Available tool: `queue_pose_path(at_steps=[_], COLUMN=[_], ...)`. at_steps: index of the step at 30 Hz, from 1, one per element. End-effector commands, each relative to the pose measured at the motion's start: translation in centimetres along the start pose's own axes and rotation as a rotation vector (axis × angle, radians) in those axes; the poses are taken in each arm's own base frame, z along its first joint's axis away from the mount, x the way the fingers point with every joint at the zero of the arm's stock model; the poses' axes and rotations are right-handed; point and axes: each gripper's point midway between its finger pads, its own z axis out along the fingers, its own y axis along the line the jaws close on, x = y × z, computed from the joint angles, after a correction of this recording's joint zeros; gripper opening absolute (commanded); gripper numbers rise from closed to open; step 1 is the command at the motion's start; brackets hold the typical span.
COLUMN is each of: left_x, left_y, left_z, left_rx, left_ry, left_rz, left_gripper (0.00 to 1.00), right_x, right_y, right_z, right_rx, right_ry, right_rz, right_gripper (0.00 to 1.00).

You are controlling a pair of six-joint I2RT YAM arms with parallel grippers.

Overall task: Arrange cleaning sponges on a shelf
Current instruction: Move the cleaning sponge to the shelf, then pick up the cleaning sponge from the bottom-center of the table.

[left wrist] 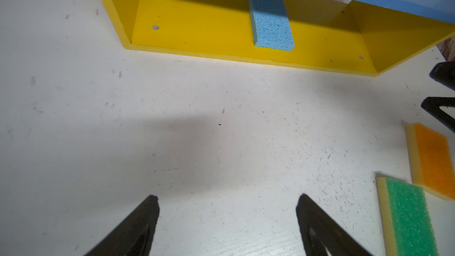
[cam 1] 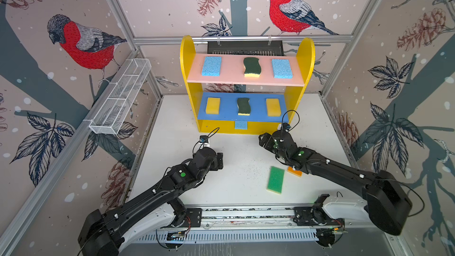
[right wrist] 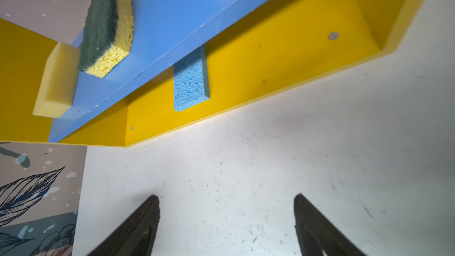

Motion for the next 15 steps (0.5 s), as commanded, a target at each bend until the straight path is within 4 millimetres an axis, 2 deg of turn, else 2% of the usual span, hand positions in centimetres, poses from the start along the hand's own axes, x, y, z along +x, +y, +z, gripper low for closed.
queue_pose_path(at_steps=[1, 4, 9, 15], left_x=[-0.9, -0.1, 2.4, 4.9], left_y=[-2.4, -4.0, -6.2, -9.5], left_z=[-0.2, -0.2, 0.4, 1.1], left_rx=[0.052, 0.066, 0.075, 0.088], left_ry=[-0.038, -0.027, 0.02, 0.068], left_rz=[0.035, 0.058, 0.09, 0.166], left_gripper=[0.88, 0.88, 0.88, 0.87], right_x=[-0.3, -1.4, -2.7, -3.3], right_y=[-2.7, -4.1, -6.1, -8.5], right_z=[-1.0, -2.3, -4.2, -5.5], right_rx=[0.076, 0.104, 0.156, 0.18], right_ry=[0.008, -0.016, -0.072, -0.115], right_rz=[-0.017, -0.014, -0.03, 0.011], right_gripper=[0.86, 0.87, 0.89, 0.91])
